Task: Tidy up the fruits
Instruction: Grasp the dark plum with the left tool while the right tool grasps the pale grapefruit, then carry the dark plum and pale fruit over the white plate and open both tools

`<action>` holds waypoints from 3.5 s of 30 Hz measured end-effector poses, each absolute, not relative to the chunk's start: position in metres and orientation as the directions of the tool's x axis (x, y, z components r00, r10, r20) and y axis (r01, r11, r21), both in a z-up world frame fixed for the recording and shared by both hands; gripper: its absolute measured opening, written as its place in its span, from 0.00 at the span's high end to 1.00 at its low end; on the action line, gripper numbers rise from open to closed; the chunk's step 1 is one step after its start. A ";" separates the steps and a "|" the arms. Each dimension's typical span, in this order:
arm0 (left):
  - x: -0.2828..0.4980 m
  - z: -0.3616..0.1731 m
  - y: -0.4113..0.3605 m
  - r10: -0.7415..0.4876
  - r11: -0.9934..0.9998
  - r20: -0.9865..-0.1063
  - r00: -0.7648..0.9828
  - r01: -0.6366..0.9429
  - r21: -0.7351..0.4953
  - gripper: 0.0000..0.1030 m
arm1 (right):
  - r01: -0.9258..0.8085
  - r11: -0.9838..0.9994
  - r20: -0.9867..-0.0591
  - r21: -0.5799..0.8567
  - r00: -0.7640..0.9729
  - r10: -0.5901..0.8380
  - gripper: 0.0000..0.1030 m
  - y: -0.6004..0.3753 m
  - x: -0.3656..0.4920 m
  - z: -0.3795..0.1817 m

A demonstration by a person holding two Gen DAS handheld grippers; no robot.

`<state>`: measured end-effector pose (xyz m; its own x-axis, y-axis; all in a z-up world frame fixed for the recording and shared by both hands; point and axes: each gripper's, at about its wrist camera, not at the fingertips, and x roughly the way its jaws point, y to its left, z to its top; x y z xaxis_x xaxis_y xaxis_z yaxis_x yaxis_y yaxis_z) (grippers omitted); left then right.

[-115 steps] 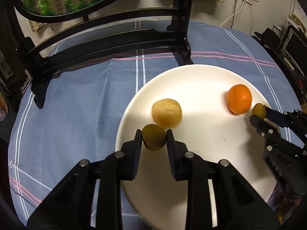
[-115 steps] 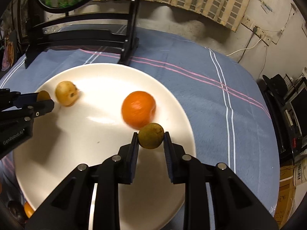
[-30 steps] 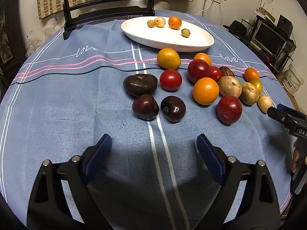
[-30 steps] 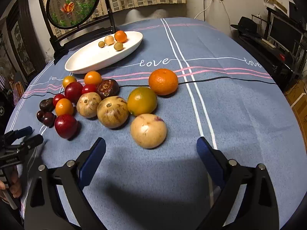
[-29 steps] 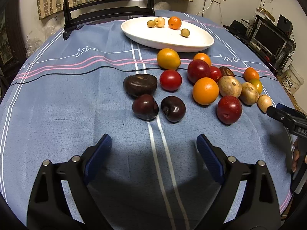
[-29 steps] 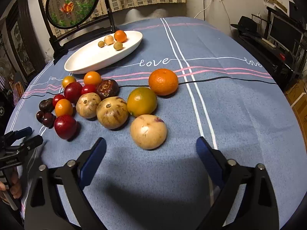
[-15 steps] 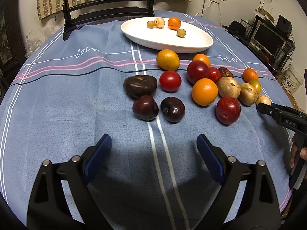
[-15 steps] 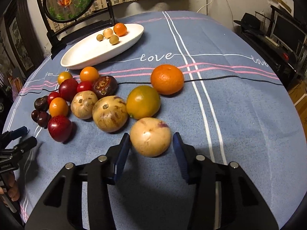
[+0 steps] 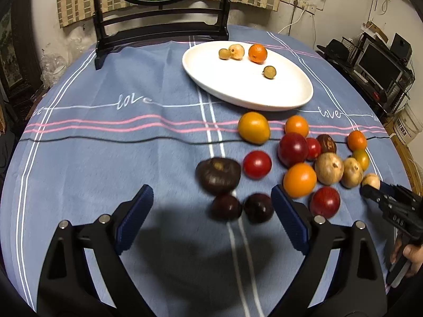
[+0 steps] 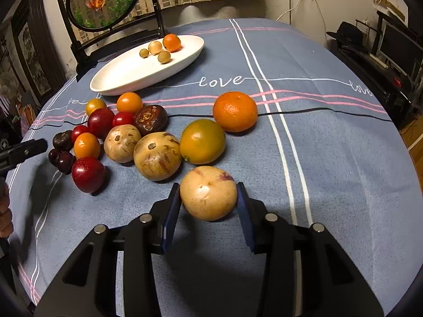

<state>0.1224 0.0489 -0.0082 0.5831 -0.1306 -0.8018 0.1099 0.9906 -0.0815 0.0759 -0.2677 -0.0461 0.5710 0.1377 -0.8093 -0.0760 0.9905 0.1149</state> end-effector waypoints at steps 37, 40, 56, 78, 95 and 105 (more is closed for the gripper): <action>0.169 -0.044 0.026 -0.087 0.968 -0.895 0.437 0.249 0.028 0.56 | -0.094 0.977 -0.803 0.189 0.558 0.209 0.59 -0.276 0.079 -0.049; 0.165 -0.042 0.026 -0.081 0.969 -0.888 0.453 0.245 0.036 0.56 | -0.094 0.978 -0.802 0.189 0.559 0.209 0.59 -0.276 0.079 -0.049; 0.139 0.028 0.033 -0.184 0.967 -0.801 0.569 0.249 -0.045 0.56 | -0.141 0.986 -0.723 0.085 0.672 0.159 0.59 -0.271 0.069 0.005; 0.287 0.057 0.005 -0.168 0.981 -0.760 0.628 0.179 -0.068 0.56 | -0.329 0.937 -0.699 -0.121 0.698 0.155 0.59 -0.176 0.248 0.048; 0.382 -0.020 0.018 -0.085 0.995 -0.833 0.546 0.094 -0.039 0.56 | -0.248 0.968 -0.804 -0.034 0.582 0.121 0.59 -0.187 0.377 -0.031; 0.384 -0.001 0.025 -0.054 0.999 -0.787 0.615 0.032 -0.044 0.31 | -0.239 0.970 -0.781 -0.033 0.612 0.124 0.44 -0.183 0.370 -0.022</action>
<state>0.3844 0.0245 -0.0014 0.6148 -0.0541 -0.7868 0.0321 0.9985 -0.0437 0.3697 -0.1831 -0.0216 0.6124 0.1241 -0.7807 -0.2393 0.9704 -0.0335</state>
